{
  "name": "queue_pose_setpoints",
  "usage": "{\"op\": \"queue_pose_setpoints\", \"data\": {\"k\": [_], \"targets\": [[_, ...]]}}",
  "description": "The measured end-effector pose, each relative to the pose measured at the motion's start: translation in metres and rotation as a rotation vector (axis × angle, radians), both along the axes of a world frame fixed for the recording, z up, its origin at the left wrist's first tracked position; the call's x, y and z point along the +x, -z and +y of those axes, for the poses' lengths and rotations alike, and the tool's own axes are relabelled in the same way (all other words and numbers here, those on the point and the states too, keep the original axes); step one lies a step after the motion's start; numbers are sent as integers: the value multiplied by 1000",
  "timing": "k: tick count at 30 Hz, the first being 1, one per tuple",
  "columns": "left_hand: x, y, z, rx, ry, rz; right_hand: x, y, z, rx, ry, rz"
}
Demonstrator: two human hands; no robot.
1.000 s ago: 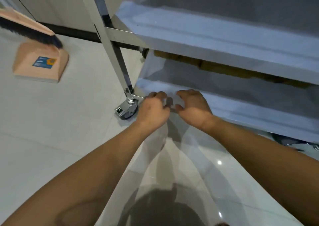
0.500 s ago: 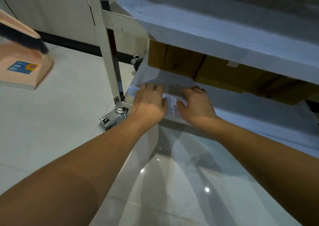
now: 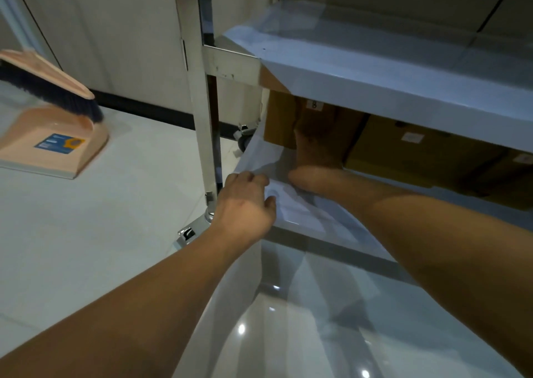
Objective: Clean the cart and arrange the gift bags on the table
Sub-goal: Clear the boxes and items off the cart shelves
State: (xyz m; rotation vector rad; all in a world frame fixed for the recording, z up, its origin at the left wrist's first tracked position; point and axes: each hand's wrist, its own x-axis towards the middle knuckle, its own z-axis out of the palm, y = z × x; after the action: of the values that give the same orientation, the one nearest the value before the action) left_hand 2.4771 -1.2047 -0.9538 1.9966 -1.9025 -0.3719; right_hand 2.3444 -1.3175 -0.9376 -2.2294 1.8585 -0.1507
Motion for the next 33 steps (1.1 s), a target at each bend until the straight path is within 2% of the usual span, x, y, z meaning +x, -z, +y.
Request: {"op": "queue_pose_setpoints", "data": {"k": [3,5,6,9,14,18,19,22,23,28,30,33], "targets": [[-2,2,-3,16,-26,52,3,5,-13,44,104,-120],[-4,4,-5,25,-32,61,-3,9,-3,100,106,-80],[-6,5,-7,28,-40,76,-5,12,7,64,94,-56],[-10,6,-13,41,-121,185,-11,28,37,-255,-5,-128],[-23,8,-17,-7,-201,358,-15,40,72,-473,-133,-265],[-35,0,-22,34,-323,669,-27,41,79,-799,-254,-174],[-36,0,-28,73,-346,809,-30,39,80,-849,-288,-160],[-37,-3,-41,189,-333,1378,-37,34,82,-921,-395,-110],[-39,-3,-43,202,-326,1496,-38,35,84,-921,-443,-129],[-44,-5,-49,257,-387,1749,-44,38,99,-968,-617,-284],[-42,-5,-43,277,-457,1816,-46,35,102,-946,-576,-280],[-40,1,-37,295,-570,1793,-51,34,99,-784,-376,-224]]}}
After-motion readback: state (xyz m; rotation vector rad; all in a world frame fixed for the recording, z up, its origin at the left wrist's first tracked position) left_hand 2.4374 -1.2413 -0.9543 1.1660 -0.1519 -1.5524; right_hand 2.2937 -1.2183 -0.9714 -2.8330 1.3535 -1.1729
